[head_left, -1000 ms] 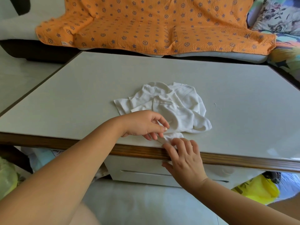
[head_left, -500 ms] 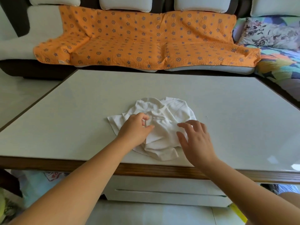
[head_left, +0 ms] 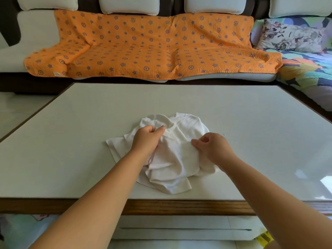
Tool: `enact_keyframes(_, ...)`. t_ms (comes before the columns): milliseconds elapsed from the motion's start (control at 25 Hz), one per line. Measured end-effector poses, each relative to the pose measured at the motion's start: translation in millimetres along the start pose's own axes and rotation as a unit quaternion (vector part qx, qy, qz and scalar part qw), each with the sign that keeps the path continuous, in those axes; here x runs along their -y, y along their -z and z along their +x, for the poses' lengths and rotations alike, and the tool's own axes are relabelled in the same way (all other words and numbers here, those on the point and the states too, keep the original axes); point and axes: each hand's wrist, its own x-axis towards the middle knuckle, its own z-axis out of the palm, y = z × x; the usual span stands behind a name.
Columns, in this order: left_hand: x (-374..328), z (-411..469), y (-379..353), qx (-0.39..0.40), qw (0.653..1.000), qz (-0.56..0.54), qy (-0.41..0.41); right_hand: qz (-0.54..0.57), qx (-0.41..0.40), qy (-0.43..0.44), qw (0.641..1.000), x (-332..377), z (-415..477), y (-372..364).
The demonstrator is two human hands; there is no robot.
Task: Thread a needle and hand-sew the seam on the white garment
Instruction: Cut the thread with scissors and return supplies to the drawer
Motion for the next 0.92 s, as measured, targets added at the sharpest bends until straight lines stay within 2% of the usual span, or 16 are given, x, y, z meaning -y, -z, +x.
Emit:
enact_keyframes(160,-8.1,0.8,-1.1,0.002,0.991,-0.133,-0.032,0.172,-0.026,-0.009,0.985,4.5,-1.7,13.4)
enact_keyframes(280,-14.6,-3.9,-0.6,-0.036,0.988,-0.095,-0.115,0.238,-0.023,0.036,0.970,5.6,-1.0,17.5)
enact_keyframes(360,-18.0,-4.9,3.0,-0.018,0.985,-0.101,-0.141,0.259,-0.013,0.078,0.962,5.0,-0.4,19.0)
enact_keyframes(440,-17.4,-2.7,2.0,-0.041,0.985,-0.033,-0.162,0.208,-0.031,0.108,0.972,0.6,5.1,18.9)
enact_keyframes(560,-5.8,1.7,-8.2,-0.111,0.978,0.090,-0.150,0.038,-0.064,0.107,0.992,-7.4,16.2,11.8)
enact_keyframes(720,17.2,10.3,-9.9,-0.072,0.968,0.230,-0.071,-0.087,-0.038,0.030,0.995,-19.7,21.4,-9.0)
enact_keyframes(800,13.6,6.5,-7.7,-0.088,0.948,0.300,-0.056,-0.160,-0.054,0.029,0.985,-23.3,19.5,-13.9)
enact_keyframes(840,9.6,2.7,-7.9,-0.119,0.927,0.342,-0.094,-0.190,-0.094,0.056,0.976,-22.4,16.5,-14.3)
enact_keyframes(920,1.0,-5.5,-11.0,-0.148,0.873,0.383,-0.263,-0.199,-0.188,0.194,0.942,-17.5,9.0,-19.4)
